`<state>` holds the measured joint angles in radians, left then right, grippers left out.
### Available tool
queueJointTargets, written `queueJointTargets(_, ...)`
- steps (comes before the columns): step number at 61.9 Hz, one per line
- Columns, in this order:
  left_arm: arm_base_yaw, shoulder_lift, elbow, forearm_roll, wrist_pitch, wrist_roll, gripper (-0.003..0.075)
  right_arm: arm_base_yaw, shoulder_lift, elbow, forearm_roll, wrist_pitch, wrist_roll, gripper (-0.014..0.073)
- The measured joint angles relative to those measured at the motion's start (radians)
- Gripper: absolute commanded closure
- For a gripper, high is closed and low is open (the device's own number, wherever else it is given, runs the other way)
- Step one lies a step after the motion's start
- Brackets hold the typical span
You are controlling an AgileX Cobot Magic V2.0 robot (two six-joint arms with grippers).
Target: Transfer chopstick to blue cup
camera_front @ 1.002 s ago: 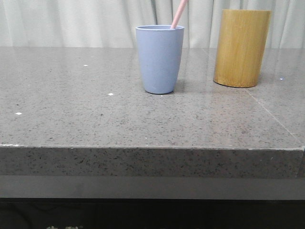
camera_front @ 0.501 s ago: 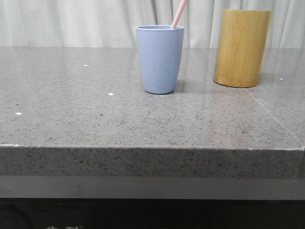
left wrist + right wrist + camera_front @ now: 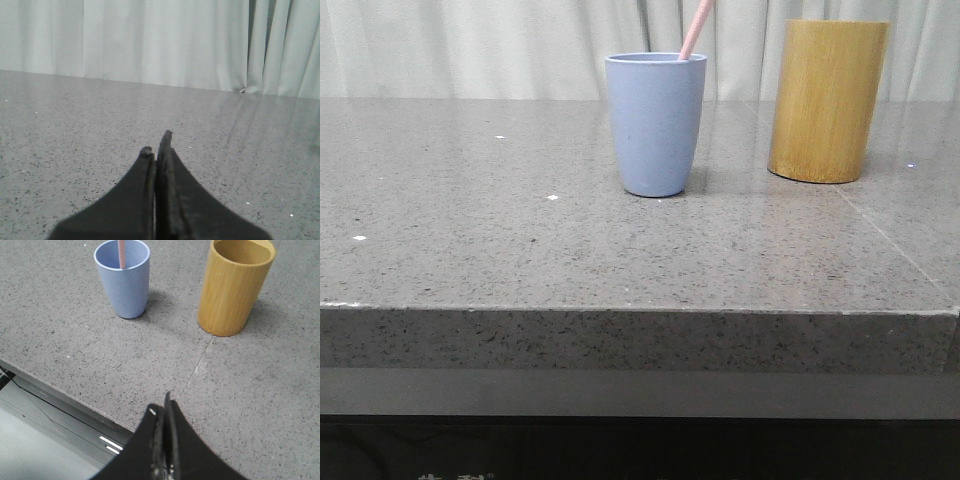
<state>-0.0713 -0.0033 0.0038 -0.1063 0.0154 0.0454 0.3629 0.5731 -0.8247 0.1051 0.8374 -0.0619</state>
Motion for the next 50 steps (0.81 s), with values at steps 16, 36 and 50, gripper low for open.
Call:
queueJointTargets(16,0.000,0.000,0.000,0.000,0.000,0.000,0.0739,0.000,0.000,0.000,0.000,0.000,0.000,0.0660)
queueJointTargets(36,0.000,0.000,0.000,0.000,0.000,0.000,0.0739,-0.139,-0.132,0.188,-0.031,-0.273,-0.004,0.0660)
queueJointTargets(50,0.000,0.000,0.000,0.000,0.000,0.000,0.0739,-0.258,-0.387,0.532,-0.034,-0.562,-0.004,0.0660)
